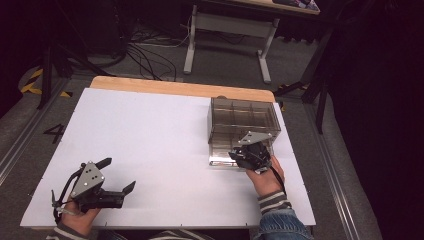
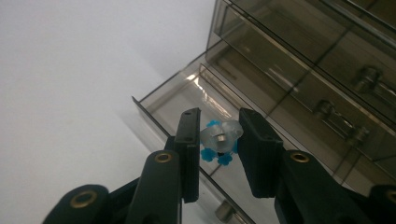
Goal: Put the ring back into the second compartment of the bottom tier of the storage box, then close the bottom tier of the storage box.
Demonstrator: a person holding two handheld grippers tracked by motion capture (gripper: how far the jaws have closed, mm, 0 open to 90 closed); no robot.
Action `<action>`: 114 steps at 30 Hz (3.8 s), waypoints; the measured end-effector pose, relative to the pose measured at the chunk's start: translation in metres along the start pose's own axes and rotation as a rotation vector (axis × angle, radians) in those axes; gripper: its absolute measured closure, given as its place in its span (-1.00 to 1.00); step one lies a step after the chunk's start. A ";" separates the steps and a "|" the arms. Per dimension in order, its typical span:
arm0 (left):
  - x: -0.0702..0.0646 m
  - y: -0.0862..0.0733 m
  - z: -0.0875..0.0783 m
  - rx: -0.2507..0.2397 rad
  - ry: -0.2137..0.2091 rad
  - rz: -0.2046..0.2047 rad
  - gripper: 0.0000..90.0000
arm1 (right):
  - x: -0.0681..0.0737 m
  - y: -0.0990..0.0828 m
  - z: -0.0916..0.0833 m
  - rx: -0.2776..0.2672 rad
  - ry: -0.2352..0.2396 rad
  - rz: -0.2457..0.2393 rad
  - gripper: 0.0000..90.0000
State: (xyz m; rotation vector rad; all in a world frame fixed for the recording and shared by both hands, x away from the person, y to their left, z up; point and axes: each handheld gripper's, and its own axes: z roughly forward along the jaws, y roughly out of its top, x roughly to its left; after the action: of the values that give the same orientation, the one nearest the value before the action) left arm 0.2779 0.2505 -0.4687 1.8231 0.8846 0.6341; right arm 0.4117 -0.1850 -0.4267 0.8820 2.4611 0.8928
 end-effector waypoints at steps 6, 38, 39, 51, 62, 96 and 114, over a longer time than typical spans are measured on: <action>0.000 0.000 0.000 0.000 0.000 -0.002 -1.00 | -0.006 -0.004 0.001 0.009 -0.035 0.028 0.56; -0.001 0.000 0.001 0.006 -0.003 -0.002 -1.00 | -0.028 -0.016 0.014 0.052 -0.117 0.107 0.56; 0.000 0.000 0.001 0.007 -0.002 0.000 -1.00 | -0.029 -0.016 0.015 0.057 -0.117 0.106 0.56; 0.000 0.000 0.001 0.007 -0.003 0.002 -1.00 | -0.035 -0.021 0.026 0.088 -0.106 0.130 0.56; -0.001 0.000 0.001 0.006 -0.005 0.001 -1.00 | -0.037 -0.023 0.033 0.110 -0.101 0.133 0.56; 0.000 0.000 0.001 0.003 -0.003 0.005 -1.00 | -0.028 -0.015 0.002 0.013 -0.101 0.101 0.54; 0.000 0.000 0.001 0.002 -0.002 -0.007 -1.00 | -0.015 -0.016 -0.017 0.019 -0.111 0.045 1.00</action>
State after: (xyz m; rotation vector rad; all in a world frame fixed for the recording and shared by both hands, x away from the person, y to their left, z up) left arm 0.2782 0.2498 -0.4691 1.8217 0.8899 0.6273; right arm 0.4069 -0.2121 -0.4230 0.9709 2.3667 0.8139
